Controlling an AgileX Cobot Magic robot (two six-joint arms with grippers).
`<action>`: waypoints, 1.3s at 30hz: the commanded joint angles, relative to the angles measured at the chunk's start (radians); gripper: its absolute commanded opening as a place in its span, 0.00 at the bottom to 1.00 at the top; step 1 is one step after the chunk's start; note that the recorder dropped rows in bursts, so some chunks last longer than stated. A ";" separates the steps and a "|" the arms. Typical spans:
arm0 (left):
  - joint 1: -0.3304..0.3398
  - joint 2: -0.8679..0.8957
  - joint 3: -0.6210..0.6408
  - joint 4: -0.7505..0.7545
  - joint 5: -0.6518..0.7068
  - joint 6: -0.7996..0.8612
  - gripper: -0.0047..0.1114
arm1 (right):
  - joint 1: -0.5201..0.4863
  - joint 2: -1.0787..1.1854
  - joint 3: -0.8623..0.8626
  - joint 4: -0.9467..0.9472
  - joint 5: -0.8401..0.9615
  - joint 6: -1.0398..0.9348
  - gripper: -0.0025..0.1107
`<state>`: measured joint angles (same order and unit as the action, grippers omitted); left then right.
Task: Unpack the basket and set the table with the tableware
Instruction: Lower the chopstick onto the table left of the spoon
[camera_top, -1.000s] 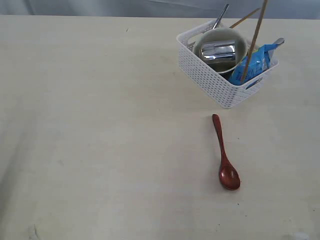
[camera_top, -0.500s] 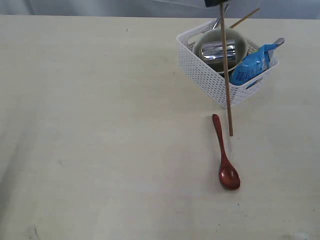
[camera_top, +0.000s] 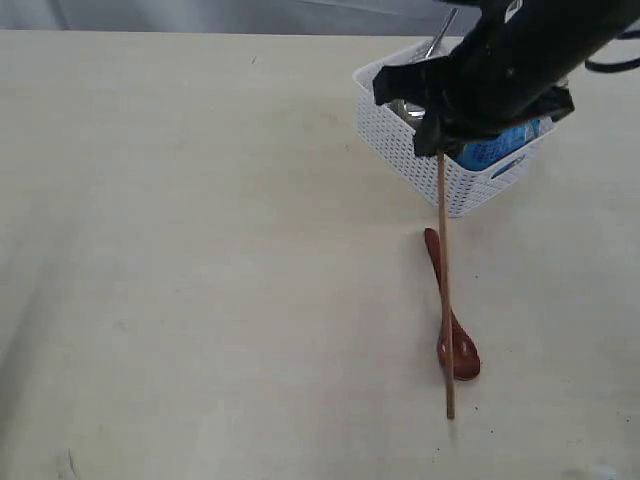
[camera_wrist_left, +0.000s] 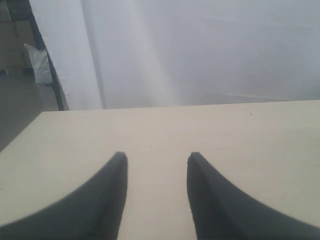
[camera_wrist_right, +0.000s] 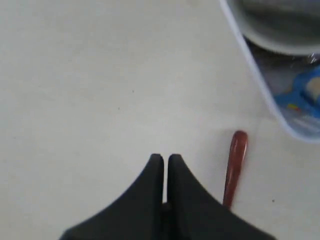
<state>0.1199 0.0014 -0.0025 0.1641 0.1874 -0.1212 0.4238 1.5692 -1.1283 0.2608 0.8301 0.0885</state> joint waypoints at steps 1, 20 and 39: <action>-0.005 -0.001 0.003 -0.005 -0.007 -0.005 0.37 | 0.000 0.007 0.075 0.133 -0.073 -0.002 0.02; -0.037 -0.001 0.003 -0.005 -0.006 -0.005 0.37 | 0.035 0.347 0.106 0.131 -0.409 -0.006 0.02; -0.037 -0.001 0.003 -0.005 -0.005 -0.005 0.37 | 0.009 0.352 0.106 0.123 -0.413 -0.006 0.24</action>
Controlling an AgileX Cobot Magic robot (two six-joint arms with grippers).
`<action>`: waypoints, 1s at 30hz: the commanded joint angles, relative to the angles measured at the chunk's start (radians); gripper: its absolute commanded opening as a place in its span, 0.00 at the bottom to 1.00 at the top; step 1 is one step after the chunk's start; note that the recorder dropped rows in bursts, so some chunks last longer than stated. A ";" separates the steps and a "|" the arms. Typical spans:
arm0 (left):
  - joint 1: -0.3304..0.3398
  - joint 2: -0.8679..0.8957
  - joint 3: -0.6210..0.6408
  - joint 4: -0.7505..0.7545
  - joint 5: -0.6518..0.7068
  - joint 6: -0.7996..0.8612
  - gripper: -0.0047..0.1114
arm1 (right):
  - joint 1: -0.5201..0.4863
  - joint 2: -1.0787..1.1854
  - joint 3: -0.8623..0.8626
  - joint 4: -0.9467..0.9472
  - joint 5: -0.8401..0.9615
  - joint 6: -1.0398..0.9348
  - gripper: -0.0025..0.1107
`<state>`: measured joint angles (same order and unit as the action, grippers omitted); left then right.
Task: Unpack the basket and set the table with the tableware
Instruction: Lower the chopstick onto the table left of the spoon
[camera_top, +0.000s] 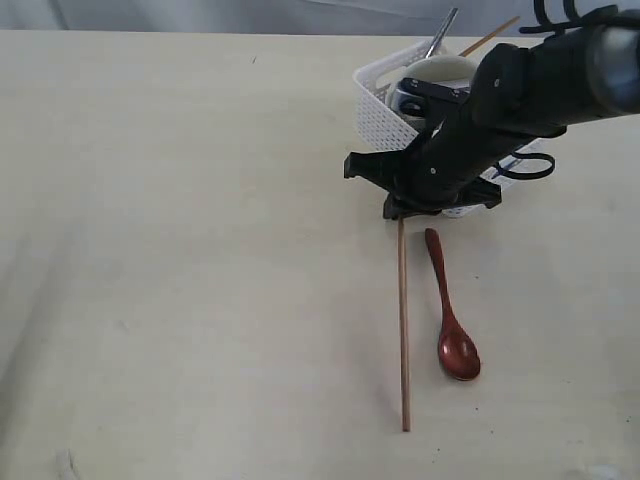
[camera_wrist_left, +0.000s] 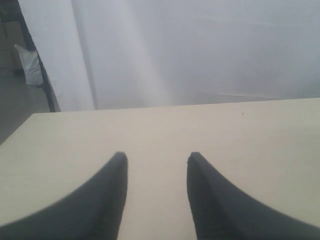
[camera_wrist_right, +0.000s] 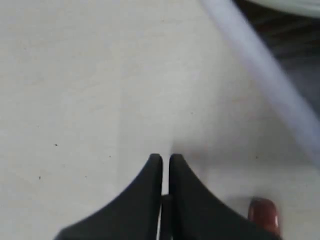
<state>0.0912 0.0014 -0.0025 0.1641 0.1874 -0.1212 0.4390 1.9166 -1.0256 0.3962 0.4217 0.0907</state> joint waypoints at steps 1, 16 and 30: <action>-0.008 -0.001 0.003 -0.005 -0.005 -0.005 0.37 | -0.007 0.004 0.003 -0.012 -0.005 -0.009 0.31; -0.008 -0.001 0.003 -0.005 -0.006 -0.005 0.37 | -0.007 -0.078 0.003 -0.012 0.009 -0.065 0.43; -0.008 -0.001 0.003 -0.005 -0.006 -0.005 0.37 | -0.007 -0.126 0.003 -0.012 0.004 -0.145 0.43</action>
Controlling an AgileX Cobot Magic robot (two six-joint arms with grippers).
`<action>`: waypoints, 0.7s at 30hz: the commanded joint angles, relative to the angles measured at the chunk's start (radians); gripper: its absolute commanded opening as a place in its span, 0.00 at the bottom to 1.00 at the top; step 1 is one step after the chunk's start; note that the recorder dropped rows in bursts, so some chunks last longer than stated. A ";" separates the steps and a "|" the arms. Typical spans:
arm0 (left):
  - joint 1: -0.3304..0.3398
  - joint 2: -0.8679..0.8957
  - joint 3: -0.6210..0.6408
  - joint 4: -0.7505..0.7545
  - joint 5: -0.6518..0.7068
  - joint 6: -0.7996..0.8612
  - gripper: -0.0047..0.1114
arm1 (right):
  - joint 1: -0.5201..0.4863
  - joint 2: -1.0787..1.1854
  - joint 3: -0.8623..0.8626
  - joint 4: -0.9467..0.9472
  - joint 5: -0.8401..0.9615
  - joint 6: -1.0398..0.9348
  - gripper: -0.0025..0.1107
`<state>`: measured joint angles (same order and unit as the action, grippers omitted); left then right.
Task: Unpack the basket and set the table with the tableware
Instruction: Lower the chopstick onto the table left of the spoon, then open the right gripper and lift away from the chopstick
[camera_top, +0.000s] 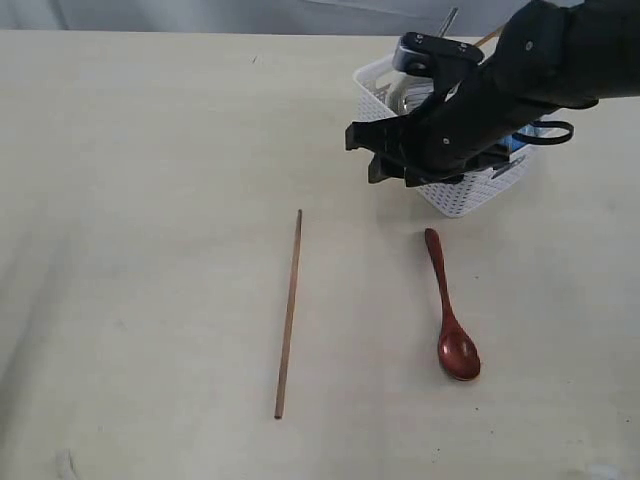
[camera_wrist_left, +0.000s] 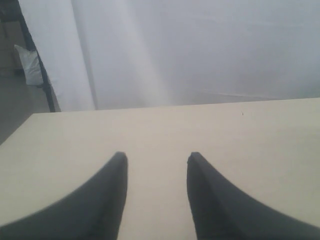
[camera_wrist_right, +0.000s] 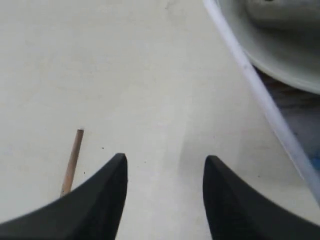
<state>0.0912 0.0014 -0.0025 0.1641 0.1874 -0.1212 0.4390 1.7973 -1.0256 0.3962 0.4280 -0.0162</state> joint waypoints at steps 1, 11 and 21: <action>-0.008 -0.001 0.003 -0.005 -0.006 -0.005 0.37 | -0.007 -0.007 0.003 -0.012 -0.006 -0.043 0.43; -0.008 -0.001 0.003 -0.005 -0.006 -0.005 0.37 | -0.007 -0.122 -0.065 -0.017 0.054 -0.113 0.43; -0.008 -0.001 0.003 -0.005 -0.006 -0.005 0.37 | -0.007 -0.243 -0.085 -0.015 0.066 -0.119 0.43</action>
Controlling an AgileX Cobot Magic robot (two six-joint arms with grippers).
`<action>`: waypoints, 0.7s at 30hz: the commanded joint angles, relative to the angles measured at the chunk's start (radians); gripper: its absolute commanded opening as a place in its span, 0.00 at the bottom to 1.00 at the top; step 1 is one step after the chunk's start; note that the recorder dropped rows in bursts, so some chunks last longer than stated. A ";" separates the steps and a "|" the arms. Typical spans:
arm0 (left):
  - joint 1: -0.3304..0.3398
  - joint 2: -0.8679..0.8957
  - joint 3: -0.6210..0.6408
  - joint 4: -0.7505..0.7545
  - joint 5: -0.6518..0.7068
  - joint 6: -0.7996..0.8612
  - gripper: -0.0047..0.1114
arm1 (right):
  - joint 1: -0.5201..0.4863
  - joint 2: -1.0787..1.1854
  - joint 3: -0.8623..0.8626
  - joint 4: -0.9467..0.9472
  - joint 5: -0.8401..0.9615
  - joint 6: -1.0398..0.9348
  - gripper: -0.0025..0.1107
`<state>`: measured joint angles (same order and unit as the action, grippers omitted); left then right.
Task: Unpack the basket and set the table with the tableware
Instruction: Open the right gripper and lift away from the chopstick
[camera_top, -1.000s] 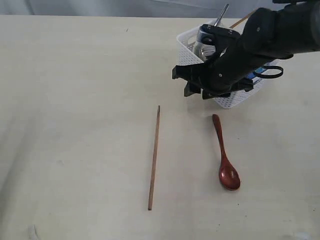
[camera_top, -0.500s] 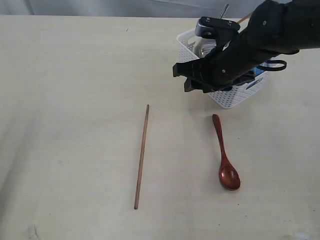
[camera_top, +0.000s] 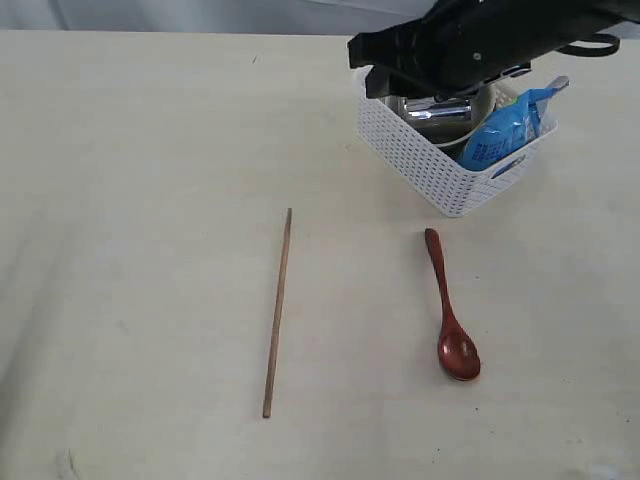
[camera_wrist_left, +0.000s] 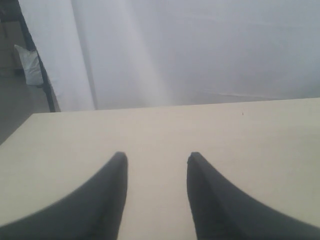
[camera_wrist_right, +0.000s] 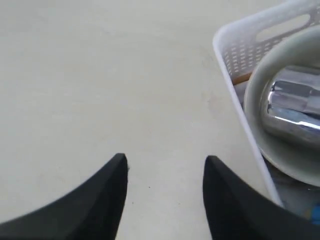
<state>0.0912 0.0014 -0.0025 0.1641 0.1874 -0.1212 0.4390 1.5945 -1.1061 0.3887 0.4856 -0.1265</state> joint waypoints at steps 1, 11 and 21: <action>-0.008 -0.001 0.003 -0.005 -0.006 -0.005 0.37 | -0.007 -0.048 -0.004 -0.007 0.008 -0.009 0.43; -0.008 -0.001 0.003 -0.005 -0.006 -0.005 0.37 | -0.007 -0.056 -0.004 -0.007 0.008 -0.009 0.43; -0.008 -0.001 0.003 -0.005 -0.006 -0.005 0.37 | -0.007 -0.056 -0.004 -0.007 -0.001 -0.009 0.70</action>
<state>0.0912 0.0014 -0.0025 0.1641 0.1874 -0.1212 0.4390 1.5463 -1.1061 0.3887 0.4890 -0.1265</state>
